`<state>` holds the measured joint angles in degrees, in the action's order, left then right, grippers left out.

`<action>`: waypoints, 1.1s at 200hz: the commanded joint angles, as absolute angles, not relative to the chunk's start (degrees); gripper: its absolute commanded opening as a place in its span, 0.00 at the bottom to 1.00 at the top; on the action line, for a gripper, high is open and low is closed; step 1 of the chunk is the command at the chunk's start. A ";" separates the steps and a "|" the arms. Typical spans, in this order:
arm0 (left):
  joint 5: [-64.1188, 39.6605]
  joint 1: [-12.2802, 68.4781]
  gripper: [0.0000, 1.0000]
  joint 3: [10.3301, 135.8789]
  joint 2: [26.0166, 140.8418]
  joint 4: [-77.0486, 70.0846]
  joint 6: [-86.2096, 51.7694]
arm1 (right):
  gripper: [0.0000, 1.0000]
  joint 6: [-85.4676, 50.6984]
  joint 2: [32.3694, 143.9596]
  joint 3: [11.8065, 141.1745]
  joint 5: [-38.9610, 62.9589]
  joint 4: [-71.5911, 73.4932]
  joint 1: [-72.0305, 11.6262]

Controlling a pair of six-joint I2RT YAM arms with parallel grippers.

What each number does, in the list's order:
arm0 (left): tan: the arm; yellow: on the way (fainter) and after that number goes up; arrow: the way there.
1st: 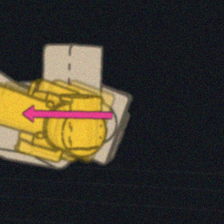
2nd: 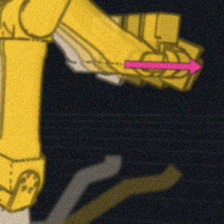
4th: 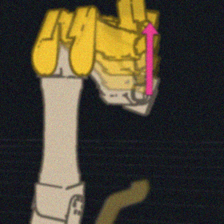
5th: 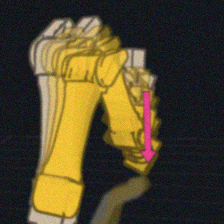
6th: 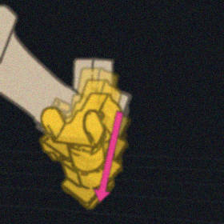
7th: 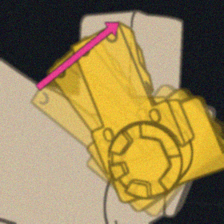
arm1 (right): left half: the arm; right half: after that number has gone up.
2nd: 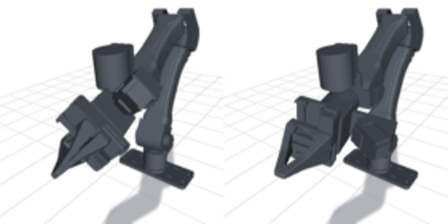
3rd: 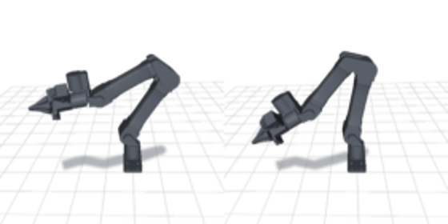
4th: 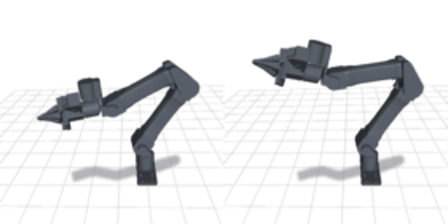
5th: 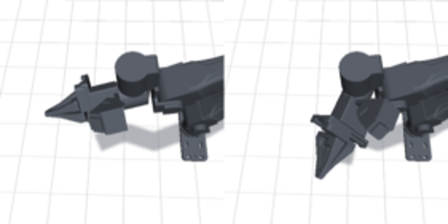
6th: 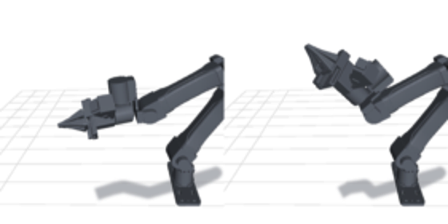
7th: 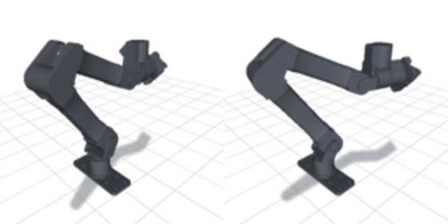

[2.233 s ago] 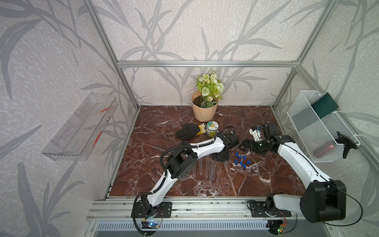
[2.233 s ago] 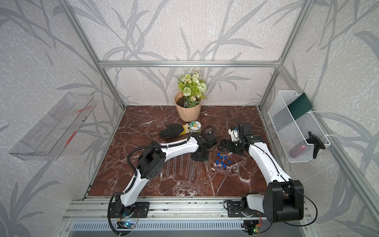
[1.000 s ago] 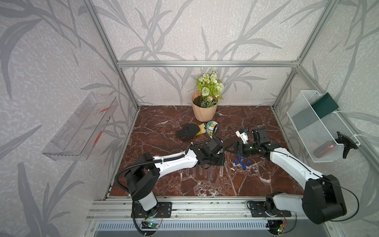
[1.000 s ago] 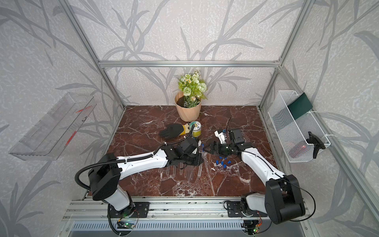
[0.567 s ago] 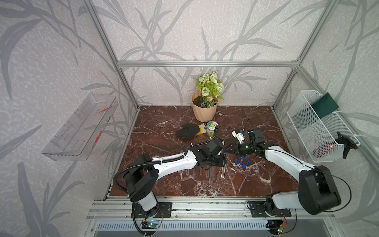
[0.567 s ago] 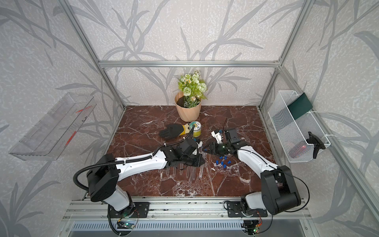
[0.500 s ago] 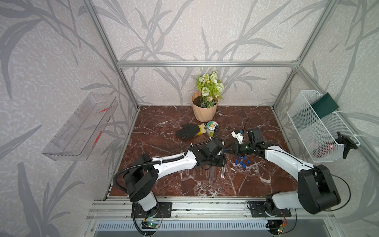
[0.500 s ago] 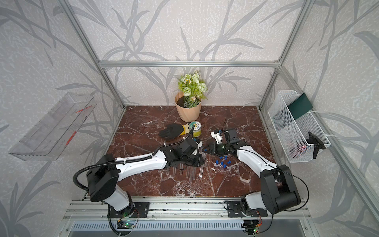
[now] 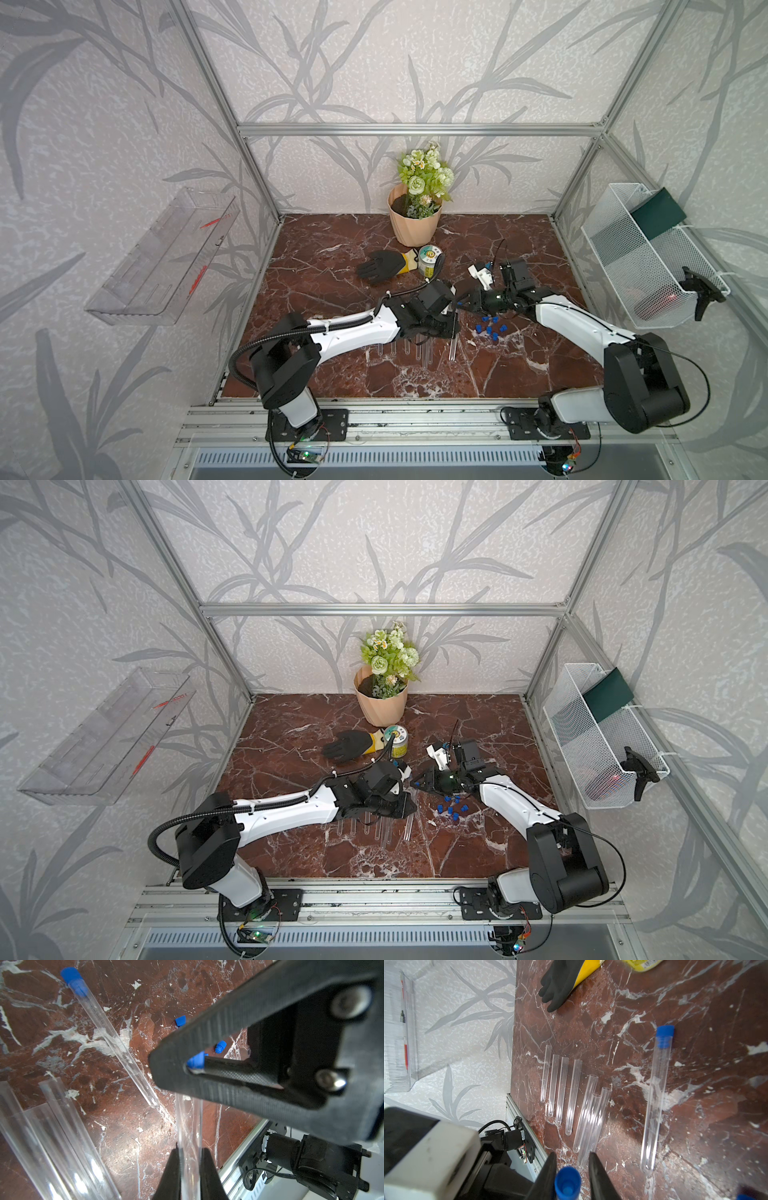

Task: Remove stoppers from test tubes
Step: Open the stopper on the test tube.

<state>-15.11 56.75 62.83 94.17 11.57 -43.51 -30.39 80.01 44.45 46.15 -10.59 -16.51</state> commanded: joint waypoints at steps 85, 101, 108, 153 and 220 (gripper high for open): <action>-13.70 57.33 0.05 61.50 91.39 10.55 -43.94 | 0.11 -30.81 78.77 43.62 45.85 -9.58 -16.70; -13.60 57.36 0.05 61.52 91.41 10.71 -43.95 | 0.11 -30.68 78.75 43.68 45.73 -9.83 -16.70; -13.54 57.33 0.05 61.61 91.49 10.75 -43.95 | 0.11 -30.59 78.75 43.69 45.86 -9.84 -16.75; -13.41 57.37 0.05 61.72 91.67 10.89 -43.95 | 0.06 -30.15 78.74 43.90 45.44 -10.41 -16.69; -13.68 57.36 0.05 62.14 92.12 11.51 -43.68 | 0.00 -28.42 78.81 46.13 44.23 -12.83 -16.52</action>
<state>-14.63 57.01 62.08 93.82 11.20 -43.59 -30.24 79.79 44.23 45.91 -10.72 -16.56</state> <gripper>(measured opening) 0.140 0.168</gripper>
